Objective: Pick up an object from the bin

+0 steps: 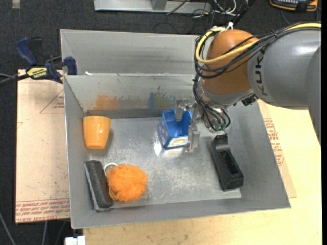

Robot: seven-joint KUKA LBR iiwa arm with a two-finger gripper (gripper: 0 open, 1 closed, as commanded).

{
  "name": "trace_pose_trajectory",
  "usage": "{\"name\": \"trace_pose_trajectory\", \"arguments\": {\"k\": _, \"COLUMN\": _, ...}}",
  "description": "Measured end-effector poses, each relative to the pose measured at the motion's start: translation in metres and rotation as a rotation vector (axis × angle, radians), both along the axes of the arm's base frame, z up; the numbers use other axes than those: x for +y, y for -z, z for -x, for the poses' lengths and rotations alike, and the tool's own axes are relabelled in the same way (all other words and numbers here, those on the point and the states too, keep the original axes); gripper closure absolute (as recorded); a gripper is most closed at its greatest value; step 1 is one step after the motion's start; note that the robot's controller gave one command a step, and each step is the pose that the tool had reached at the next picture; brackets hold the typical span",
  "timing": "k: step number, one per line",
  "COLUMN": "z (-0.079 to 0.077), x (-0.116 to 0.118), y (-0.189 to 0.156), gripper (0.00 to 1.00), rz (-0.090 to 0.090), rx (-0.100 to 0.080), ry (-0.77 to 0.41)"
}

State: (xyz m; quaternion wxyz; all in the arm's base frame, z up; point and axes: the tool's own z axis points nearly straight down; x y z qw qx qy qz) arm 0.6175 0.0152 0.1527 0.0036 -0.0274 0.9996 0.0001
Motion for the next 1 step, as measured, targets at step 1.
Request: {"name": "trace_pose_trajectory", "arguments": {"k": 1, "z": 0.0014, "x": 0.0073, "y": 0.0395, "gripper": 0.00, "rz": -0.001, "rx": 0.004, "ry": -0.069}}
